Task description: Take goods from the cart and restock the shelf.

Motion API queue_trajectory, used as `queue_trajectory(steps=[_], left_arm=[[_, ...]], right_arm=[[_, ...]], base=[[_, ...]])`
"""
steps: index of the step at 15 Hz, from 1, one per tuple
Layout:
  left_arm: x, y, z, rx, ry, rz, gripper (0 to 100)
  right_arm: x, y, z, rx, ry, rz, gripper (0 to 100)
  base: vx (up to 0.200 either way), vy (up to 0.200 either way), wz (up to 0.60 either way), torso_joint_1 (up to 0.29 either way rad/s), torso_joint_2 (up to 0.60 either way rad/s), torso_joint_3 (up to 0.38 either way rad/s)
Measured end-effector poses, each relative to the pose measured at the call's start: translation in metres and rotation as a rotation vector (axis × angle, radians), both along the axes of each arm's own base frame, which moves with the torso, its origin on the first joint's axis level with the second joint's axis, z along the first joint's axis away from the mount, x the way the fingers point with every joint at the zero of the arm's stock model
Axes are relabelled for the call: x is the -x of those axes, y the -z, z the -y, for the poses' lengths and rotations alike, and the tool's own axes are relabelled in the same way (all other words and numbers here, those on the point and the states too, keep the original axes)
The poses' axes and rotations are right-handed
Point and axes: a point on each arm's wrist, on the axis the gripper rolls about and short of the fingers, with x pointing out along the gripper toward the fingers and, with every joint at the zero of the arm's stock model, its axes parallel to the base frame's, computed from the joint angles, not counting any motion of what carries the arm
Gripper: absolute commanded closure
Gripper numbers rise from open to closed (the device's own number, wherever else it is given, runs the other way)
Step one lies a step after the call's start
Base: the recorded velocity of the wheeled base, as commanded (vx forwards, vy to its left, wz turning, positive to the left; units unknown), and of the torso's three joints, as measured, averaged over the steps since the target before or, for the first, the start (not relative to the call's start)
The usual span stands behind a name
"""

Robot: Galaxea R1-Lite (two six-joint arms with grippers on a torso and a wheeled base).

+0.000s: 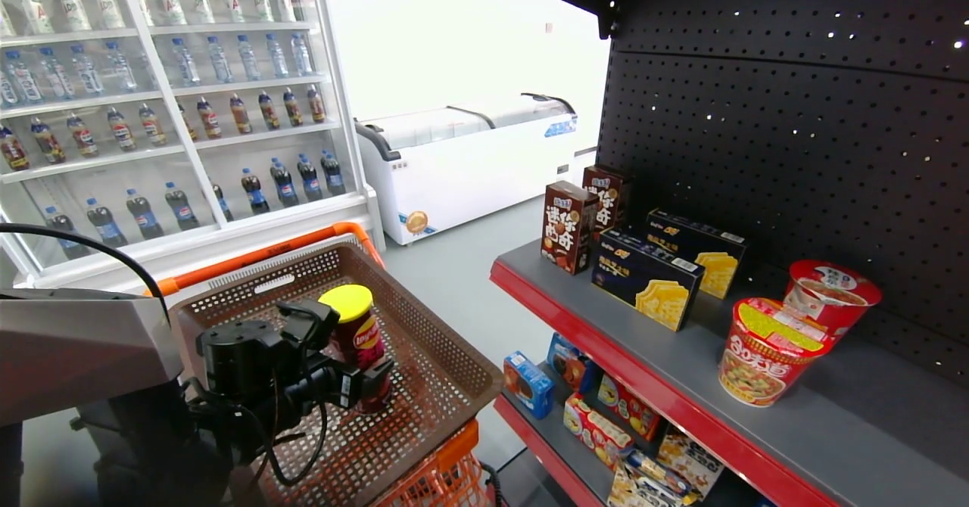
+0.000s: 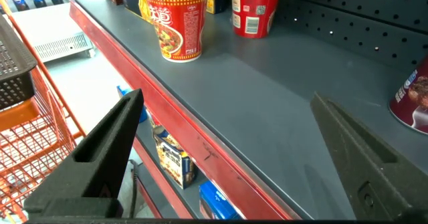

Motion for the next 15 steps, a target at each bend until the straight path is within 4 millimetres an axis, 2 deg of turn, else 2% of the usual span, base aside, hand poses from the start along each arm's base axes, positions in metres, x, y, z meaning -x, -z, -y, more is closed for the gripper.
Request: queue_trajectory(steps=[8,9,15], left_arm=[[-0.016,0.008,0.001,0.011,-0.006,0.002,0],[-0.016,0.009,0.001,0.013,-0.008,-0.001,100],[-0.013,0.01,0.007,0.019,0.005,-0.018,100]], right_arm=[[0.0,0.0,0.0,0.0,0.0,0.0,0],[0.0,0.0,0.0,0.0,0.0,0.0,0],[0.0,0.0,0.0,0.0,0.0,0.0,0]], base=[[0.0,0.0,0.0,0.0,0.0,0.0],[0.0,0.0,0.0,0.0,0.0,0.0],[0.0,0.0,0.0,0.0,0.0,0.0]])
